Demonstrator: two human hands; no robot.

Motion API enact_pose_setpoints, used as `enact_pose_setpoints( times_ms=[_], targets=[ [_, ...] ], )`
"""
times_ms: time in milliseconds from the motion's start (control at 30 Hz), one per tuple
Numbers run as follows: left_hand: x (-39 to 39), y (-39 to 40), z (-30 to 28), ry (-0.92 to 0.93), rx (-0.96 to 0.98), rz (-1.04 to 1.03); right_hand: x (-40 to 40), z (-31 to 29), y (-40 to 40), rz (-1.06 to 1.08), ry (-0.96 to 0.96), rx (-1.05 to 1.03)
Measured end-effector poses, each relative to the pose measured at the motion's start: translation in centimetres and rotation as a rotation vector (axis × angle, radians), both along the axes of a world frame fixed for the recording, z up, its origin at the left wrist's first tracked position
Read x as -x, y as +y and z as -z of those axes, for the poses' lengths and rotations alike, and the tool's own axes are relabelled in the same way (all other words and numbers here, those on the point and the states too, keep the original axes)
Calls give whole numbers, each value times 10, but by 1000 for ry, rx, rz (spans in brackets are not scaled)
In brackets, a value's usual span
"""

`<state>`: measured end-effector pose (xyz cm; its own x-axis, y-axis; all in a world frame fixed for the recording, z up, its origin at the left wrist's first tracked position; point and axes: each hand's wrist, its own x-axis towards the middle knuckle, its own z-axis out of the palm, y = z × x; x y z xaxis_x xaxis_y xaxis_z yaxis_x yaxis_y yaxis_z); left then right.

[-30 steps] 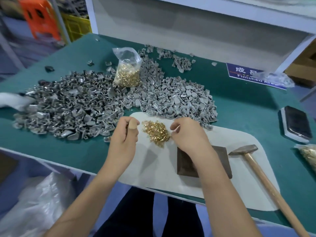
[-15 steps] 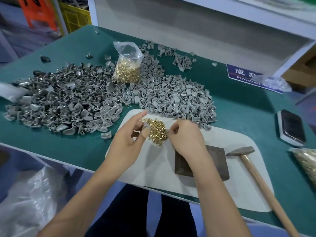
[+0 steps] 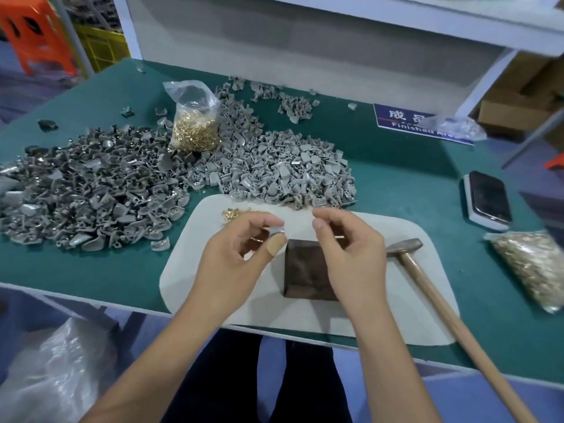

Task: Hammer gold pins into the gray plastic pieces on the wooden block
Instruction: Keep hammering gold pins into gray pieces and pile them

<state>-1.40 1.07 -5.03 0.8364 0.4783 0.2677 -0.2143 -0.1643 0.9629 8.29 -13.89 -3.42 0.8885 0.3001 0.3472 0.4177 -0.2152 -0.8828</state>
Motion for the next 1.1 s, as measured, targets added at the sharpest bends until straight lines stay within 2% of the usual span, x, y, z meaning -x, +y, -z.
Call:
enact_pose_setpoints(
  times_ms=[100, 133, 267, 367, 433, 667, 833, 1000, 1100],
  targets=[
    [-9, -15, -6, 17, -123, 40, -4, 5, -20, 33, -87, 29],
    [-11, -20, -5, 18, -238, 42, -6, 9, -26, 52, -109, 58],
    [-13, -38, -4, 78, -918, -2, -10, 25, -44, 116, -93, 91],
    [-12, -41, -4, 31, -1080, -5, -7, 32, -45, 148, -34, -9],
    [-11, -44, -2, 4, -1057, 14, -4, 33, -44, 188, -8, -92],
    [-1, -44, 7, 9, -861, 64, -3, 35, -47, 166, -12, -114],
    [9, -35, 10, 126, -638, 87, -2, 39, -47, 154, -51, -113],
    [10, -27, 5, 157, -590, 117, 6, 35, -48, 180, -19, -182],
    [3, -27, -1, 165, -611, 137, 15, 30, -56, 118, -53, -123]
  ],
)
